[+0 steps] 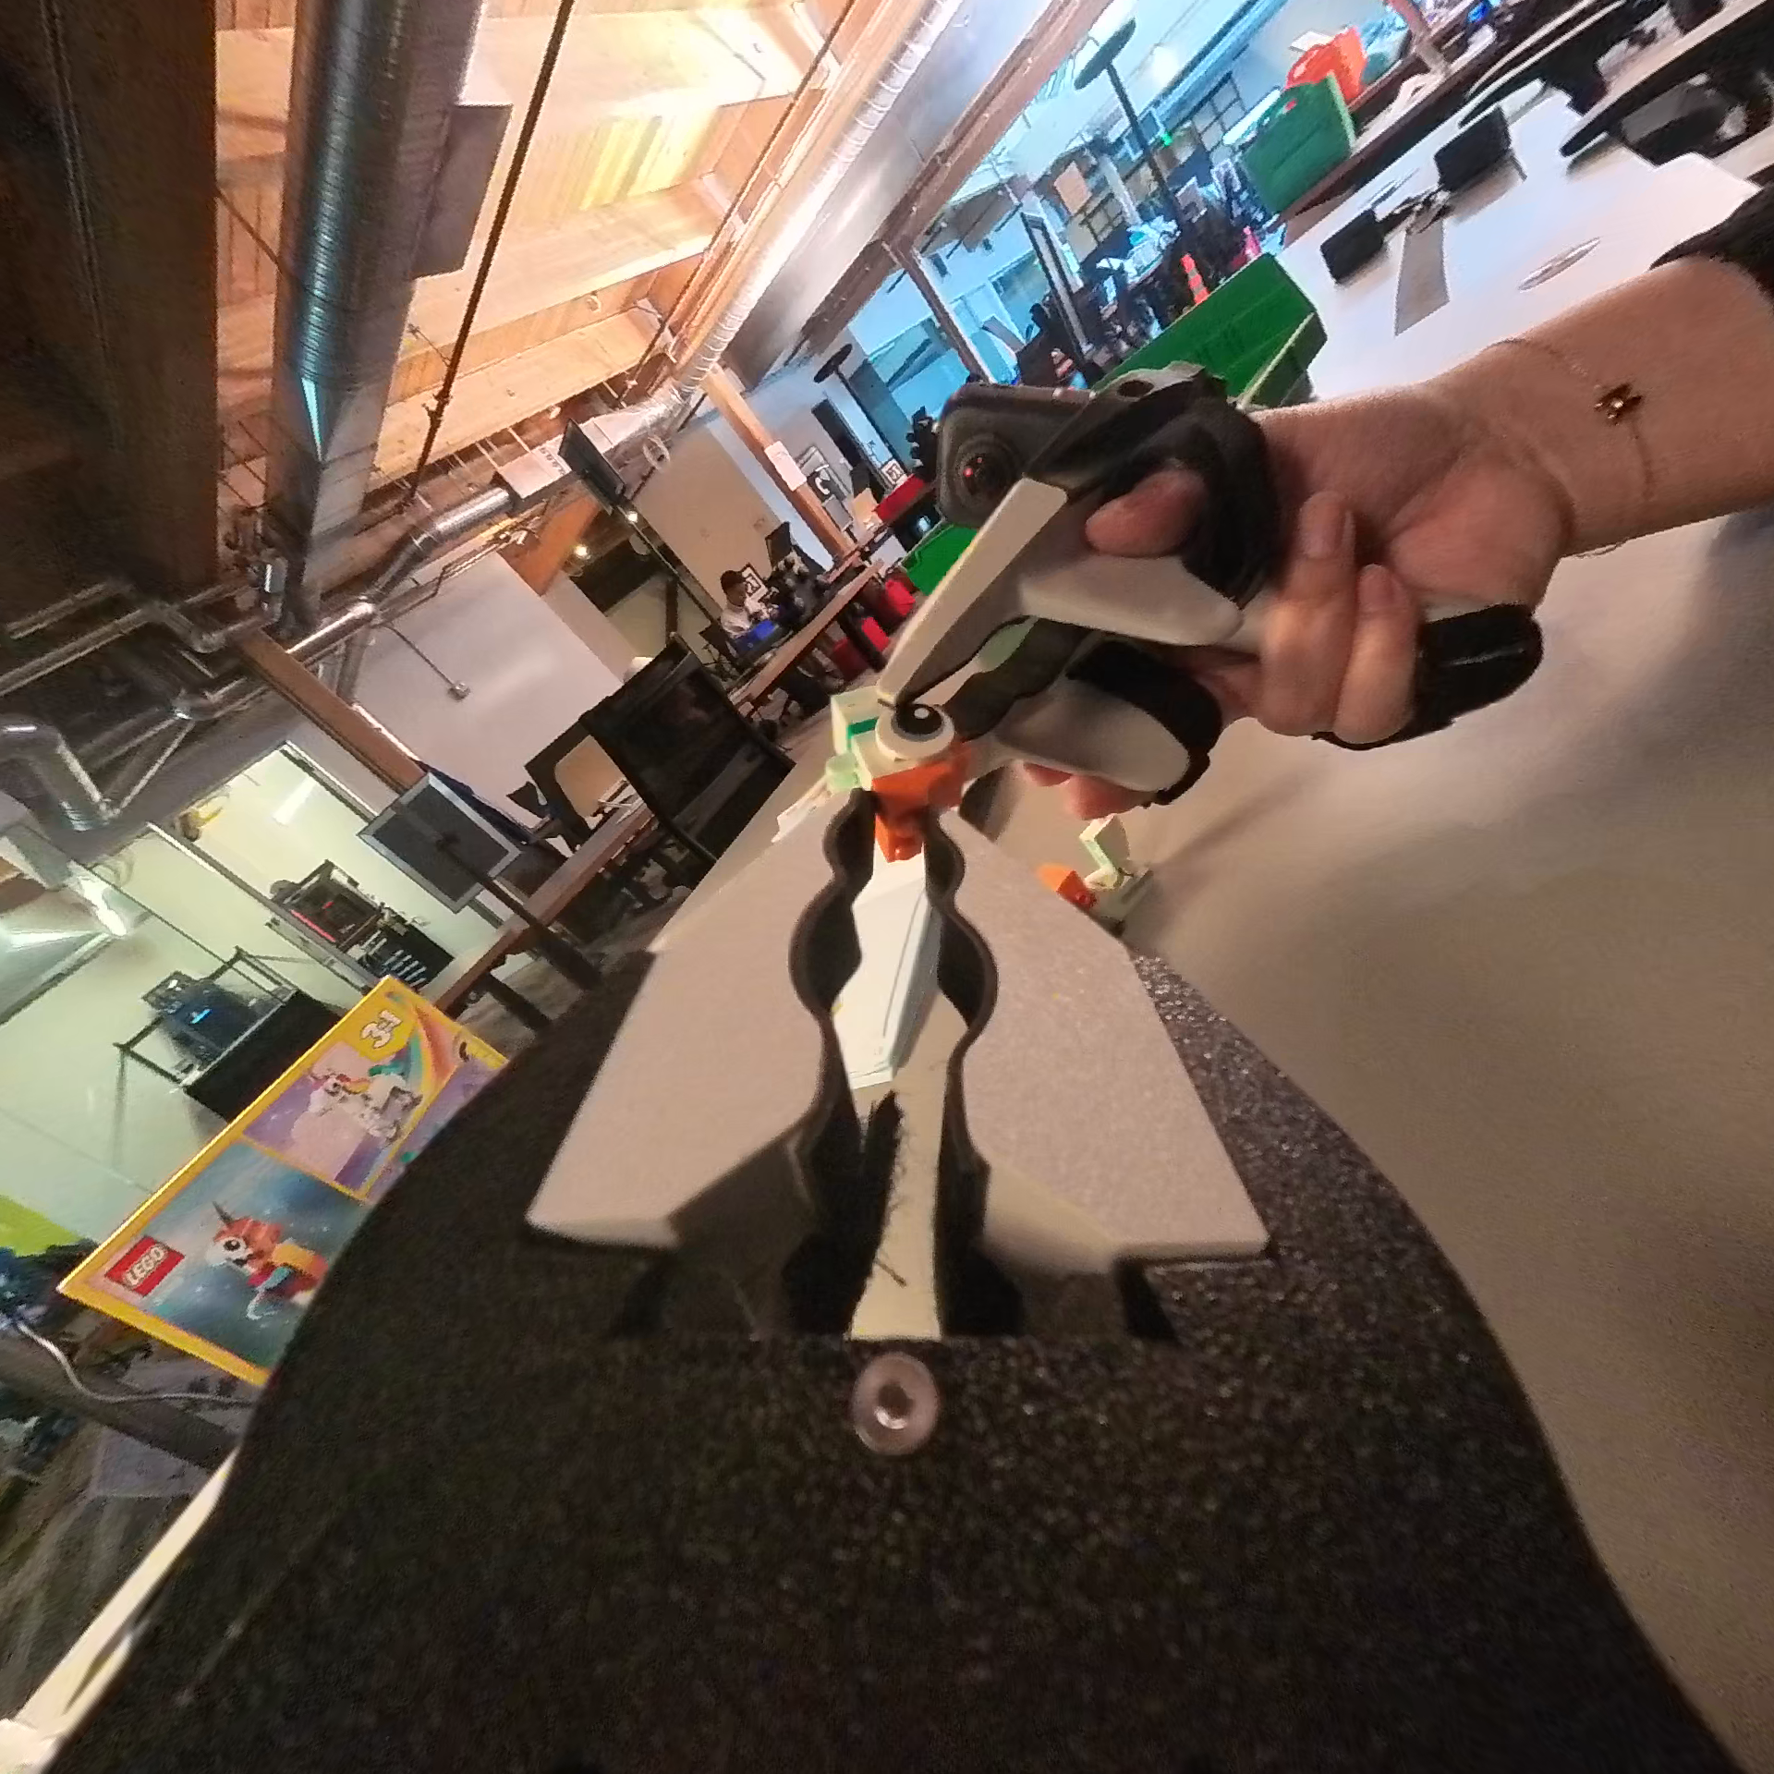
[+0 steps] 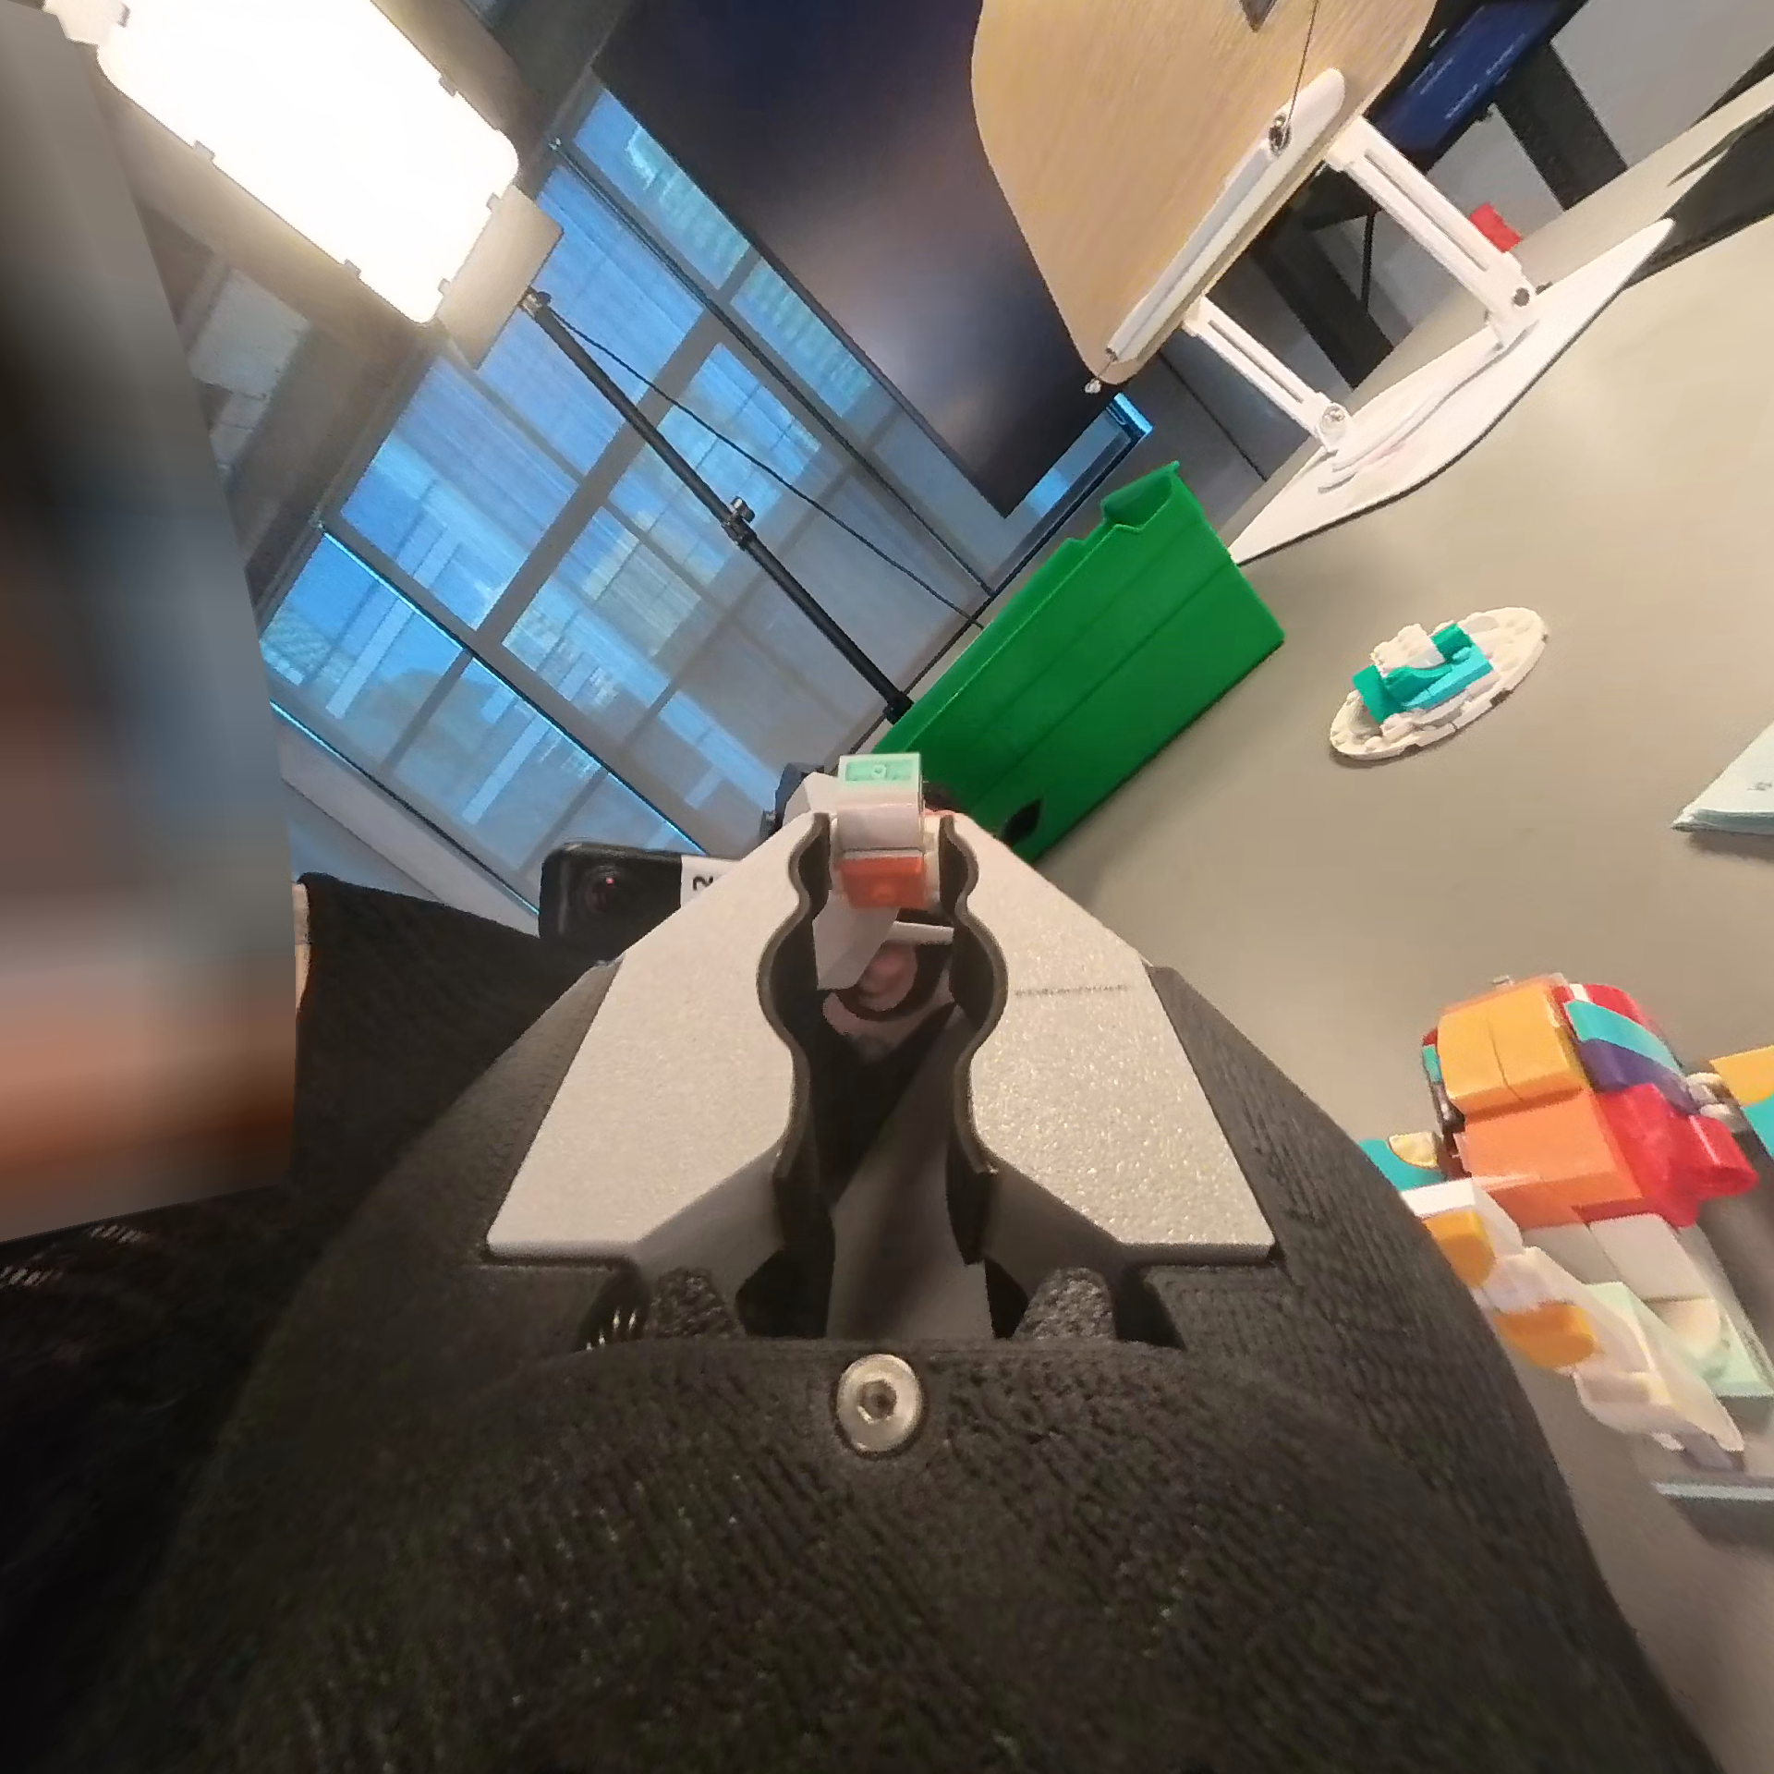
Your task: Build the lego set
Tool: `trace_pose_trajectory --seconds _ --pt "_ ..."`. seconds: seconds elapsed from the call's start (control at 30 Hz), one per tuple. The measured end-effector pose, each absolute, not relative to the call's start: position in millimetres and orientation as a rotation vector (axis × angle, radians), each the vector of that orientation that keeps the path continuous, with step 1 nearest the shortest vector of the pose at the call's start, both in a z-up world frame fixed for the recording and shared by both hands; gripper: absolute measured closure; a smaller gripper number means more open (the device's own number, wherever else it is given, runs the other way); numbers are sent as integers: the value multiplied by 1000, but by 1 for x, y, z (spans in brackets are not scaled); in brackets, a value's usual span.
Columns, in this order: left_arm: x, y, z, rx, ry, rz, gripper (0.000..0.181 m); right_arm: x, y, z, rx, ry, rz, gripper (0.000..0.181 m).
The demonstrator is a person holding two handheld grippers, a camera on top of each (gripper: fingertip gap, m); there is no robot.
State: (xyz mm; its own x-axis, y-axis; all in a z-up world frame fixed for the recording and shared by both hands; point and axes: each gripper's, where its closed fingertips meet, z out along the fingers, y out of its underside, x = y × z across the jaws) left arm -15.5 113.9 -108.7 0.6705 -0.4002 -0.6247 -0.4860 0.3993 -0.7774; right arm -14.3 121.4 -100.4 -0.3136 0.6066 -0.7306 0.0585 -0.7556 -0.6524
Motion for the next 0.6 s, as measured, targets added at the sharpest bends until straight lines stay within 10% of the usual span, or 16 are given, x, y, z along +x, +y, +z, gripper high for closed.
trace_pose_trajectory --seconds 0.6 --pt "-44 128 -99 -1296 639 -11 174 -12 131 -91 -1438 -885 1883 153"
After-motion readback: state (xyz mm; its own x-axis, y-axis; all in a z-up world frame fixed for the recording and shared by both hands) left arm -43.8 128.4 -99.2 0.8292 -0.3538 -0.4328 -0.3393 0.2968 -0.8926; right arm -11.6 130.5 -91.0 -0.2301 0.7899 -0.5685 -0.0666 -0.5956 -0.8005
